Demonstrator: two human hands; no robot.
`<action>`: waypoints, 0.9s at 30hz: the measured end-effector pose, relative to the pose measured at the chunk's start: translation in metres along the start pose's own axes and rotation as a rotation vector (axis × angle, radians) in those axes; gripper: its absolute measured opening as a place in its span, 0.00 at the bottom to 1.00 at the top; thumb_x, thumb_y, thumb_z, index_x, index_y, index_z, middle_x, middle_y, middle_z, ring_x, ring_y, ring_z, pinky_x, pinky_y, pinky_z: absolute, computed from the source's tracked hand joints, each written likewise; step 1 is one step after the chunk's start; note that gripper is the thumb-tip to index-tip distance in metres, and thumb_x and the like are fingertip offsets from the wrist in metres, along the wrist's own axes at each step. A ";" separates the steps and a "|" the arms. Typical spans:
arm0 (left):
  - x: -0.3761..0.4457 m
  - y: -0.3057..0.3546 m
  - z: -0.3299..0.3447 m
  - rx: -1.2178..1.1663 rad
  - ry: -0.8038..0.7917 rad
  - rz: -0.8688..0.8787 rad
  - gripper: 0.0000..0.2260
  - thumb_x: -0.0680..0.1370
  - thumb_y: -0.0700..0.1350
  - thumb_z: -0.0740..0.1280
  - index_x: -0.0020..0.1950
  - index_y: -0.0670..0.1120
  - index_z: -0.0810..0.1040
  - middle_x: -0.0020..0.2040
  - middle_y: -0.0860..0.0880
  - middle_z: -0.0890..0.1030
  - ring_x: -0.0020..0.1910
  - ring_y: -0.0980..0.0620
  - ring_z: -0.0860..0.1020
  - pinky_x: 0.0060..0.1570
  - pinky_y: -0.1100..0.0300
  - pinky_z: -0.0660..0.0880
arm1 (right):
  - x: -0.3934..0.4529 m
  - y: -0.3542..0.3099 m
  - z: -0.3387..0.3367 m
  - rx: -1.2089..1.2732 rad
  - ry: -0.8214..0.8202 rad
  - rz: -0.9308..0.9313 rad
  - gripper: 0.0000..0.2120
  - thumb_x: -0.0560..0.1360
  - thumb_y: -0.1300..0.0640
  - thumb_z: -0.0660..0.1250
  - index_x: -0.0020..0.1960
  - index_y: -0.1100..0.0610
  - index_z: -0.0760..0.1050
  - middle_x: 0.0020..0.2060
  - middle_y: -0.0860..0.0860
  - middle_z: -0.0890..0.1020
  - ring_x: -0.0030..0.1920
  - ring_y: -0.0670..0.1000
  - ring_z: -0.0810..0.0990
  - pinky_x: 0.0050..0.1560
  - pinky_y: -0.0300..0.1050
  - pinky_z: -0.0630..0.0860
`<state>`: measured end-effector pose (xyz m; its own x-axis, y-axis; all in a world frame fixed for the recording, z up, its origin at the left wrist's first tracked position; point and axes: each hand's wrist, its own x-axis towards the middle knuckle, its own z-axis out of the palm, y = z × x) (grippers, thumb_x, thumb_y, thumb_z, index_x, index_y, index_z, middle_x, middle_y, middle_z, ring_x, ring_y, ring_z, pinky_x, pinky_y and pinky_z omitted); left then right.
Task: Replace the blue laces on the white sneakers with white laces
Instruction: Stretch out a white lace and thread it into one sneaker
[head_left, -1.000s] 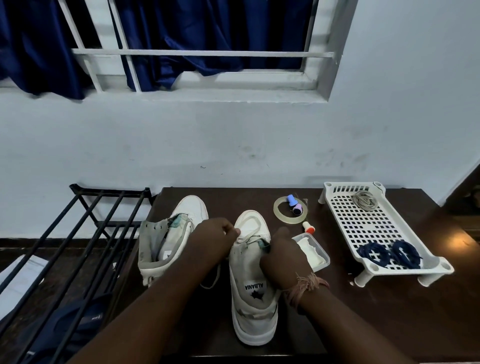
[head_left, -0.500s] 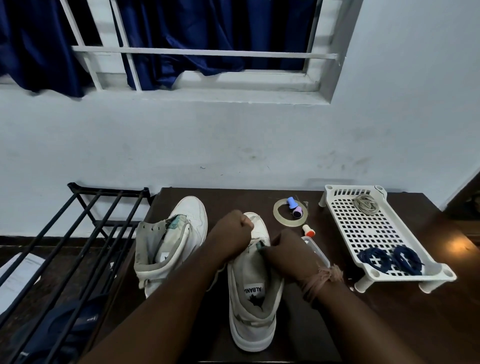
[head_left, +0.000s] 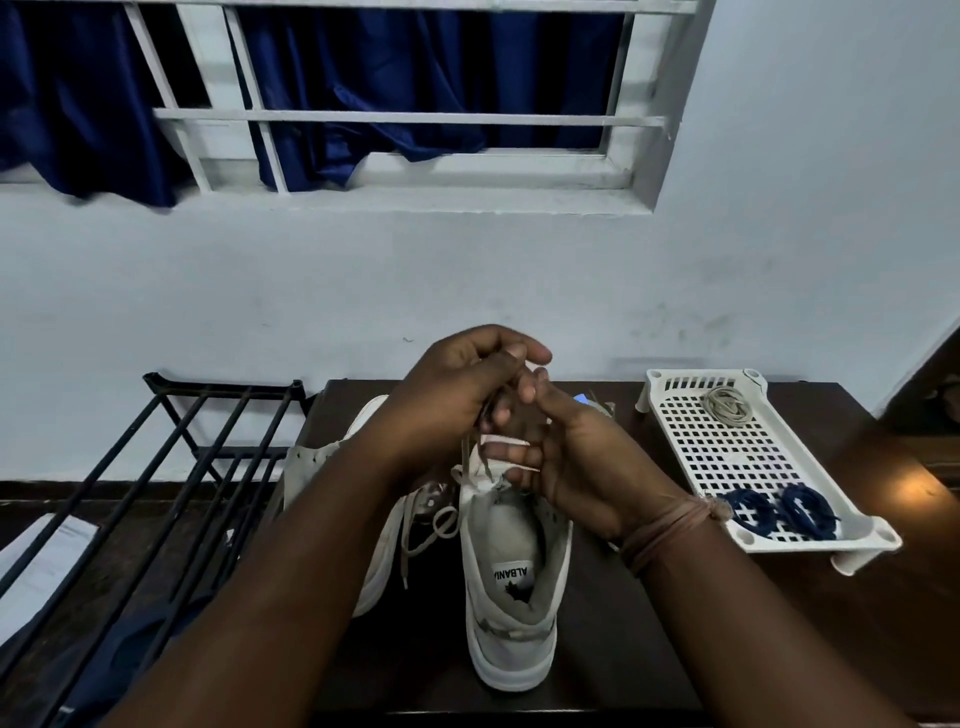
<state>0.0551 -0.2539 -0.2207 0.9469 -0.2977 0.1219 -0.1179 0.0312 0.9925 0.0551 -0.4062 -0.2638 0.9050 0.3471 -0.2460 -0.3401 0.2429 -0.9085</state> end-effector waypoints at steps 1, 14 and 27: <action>-0.003 -0.003 -0.002 -0.004 -0.013 -0.010 0.11 0.85 0.42 0.59 0.57 0.39 0.80 0.37 0.47 0.75 0.28 0.54 0.65 0.33 0.60 0.65 | 0.000 -0.003 0.002 0.013 -0.011 -0.020 0.22 0.82 0.39 0.54 0.41 0.51 0.76 0.46 0.57 0.84 0.45 0.54 0.81 0.40 0.45 0.69; -0.025 -0.007 -0.037 -0.129 0.114 -0.078 0.10 0.80 0.38 0.60 0.50 0.43 0.82 0.30 0.49 0.68 0.27 0.54 0.58 0.34 0.54 0.51 | -0.006 -0.014 -0.009 -0.339 0.368 -0.320 0.08 0.75 0.63 0.69 0.52 0.56 0.82 0.47 0.53 0.85 0.47 0.51 0.82 0.51 0.46 0.78; -0.032 -0.025 -0.074 -0.181 0.815 -0.191 0.11 0.76 0.41 0.62 0.52 0.42 0.82 0.30 0.50 0.82 0.33 0.50 0.75 0.35 0.58 0.69 | -0.008 0.028 -0.044 -1.130 0.763 -0.211 0.11 0.79 0.50 0.64 0.46 0.55 0.81 0.52 0.55 0.84 0.45 0.55 0.80 0.41 0.41 0.71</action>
<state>0.0502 -0.1751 -0.2490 0.8735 0.4631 -0.1503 0.0495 0.2226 0.9737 0.0492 -0.4425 -0.3026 0.9524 -0.2706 0.1405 -0.1214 -0.7593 -0.6393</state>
